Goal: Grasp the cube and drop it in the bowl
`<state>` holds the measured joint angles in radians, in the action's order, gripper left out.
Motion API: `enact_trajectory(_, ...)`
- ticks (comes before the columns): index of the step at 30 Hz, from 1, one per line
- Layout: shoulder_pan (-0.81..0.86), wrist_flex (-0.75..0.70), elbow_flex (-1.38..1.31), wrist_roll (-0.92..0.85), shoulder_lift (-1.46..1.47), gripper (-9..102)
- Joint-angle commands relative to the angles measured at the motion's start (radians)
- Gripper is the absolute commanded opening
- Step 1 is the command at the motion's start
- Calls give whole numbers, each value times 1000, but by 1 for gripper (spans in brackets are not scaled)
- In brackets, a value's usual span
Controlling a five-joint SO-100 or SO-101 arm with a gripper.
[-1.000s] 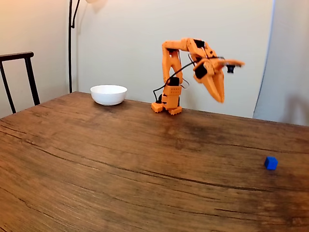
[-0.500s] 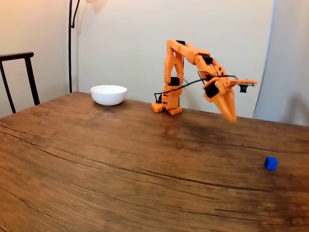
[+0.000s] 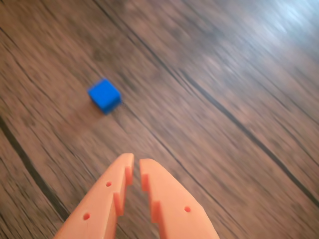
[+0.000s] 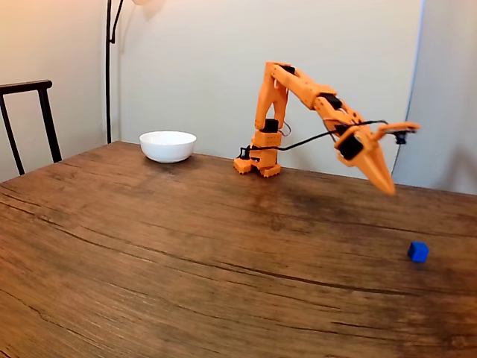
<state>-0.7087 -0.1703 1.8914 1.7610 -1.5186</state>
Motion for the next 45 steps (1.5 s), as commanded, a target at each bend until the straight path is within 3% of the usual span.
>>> enact_trajectory(1, -11, 18, -120, -6, 58, 0)
enact_trajectory(12, -40, 18, -321, -3, 299, 2)
enact_trajectory(23, -74, 20, -420, -57, 423, 33)
enact_trajectory(29, -95, 170, -402, -58, 463, 46)
enact_trajectory(45, -129, 325, -457, -87, 595, 49)
